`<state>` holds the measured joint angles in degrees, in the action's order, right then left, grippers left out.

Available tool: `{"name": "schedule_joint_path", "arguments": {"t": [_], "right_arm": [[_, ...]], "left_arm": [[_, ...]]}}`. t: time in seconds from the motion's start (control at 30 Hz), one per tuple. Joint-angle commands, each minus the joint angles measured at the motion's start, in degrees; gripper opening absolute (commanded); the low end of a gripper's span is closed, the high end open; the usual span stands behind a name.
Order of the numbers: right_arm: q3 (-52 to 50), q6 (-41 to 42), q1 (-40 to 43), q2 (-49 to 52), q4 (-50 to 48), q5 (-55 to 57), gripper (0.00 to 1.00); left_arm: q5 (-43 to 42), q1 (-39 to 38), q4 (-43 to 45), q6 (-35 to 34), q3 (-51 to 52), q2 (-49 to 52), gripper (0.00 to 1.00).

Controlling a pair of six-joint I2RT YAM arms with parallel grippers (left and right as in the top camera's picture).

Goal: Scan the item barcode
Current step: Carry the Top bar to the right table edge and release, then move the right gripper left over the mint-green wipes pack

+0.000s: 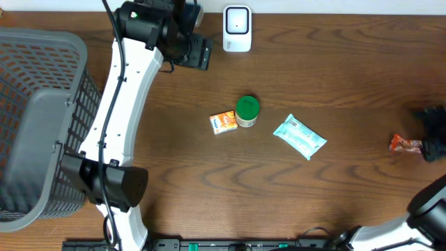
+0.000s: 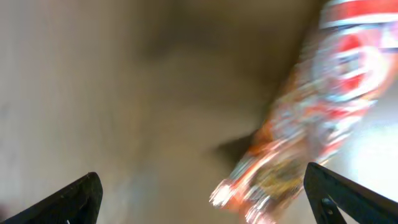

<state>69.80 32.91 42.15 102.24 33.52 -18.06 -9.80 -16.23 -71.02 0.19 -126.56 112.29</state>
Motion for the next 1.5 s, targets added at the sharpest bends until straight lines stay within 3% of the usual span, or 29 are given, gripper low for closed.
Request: {"name": "schedule_joint_path", "arguments": {"t": [0.0, 0.13, 0.33, 0.53, 0.73, 0.93, 1.1, 1.23, 1.47], "right_arm": [[0.8, -3.1, -8.4, -6.9, 1.0, -3.3, 0.99], [0.7, -3.5, -18.1, -8.2, 4.6, -4.6, 0.99], [-2.0, -3.3, -31.5, -2.1, 14.3, -6.2, 0.99], [-8.1, 2.0, -40.4, 0.4, 6.2, -7.5, 0.99], [-18.4, 7.9, -40.6, 0.4, -1.4, -7.1, 0.99], [-20.9, 5.6, -40.1, 0.3, -2.9, -6.8, 0.99], [-20.9, 0.8, -40.1, 0.3, 2.6, -5.8, 0.99], [-20.9, 1.8, -39.7, -2.0, 7.8, -5.2, 0.99], [-21.0, 7.7, -39.7, -18.2, 15.2, 7.3, 0.99]], "left_arm": [[4.3, 0.2, 2.1, -0.4, -0.1, -4.7, 0.81], [11.3, 0.2, 2.0, -3.1, -0.1, -6.4, 0.81], [16.8, 0.3, -2.3, -3.3, 0.7, -6.3, 0.81], [17.4, 1.7, -3.4, -4.2, 0.8, -6.3, 0.81], [17.4, 3.6, -5.3, -5.0, 0.8, -6.3, 0.82], [17.4, 4.1, -5.2, -5.0, 0.8, -6.3, 0.81], [17.3, 4.1, -5.5, -5.3, 0.8, -6.3, 0.81], [16.9, 4.1, -5.5, -5.5, 0.8, -6.3, 0.81], [16.5, 4.1, -5.5, -5.5, 0.8, -6.3, 0.81]]}}
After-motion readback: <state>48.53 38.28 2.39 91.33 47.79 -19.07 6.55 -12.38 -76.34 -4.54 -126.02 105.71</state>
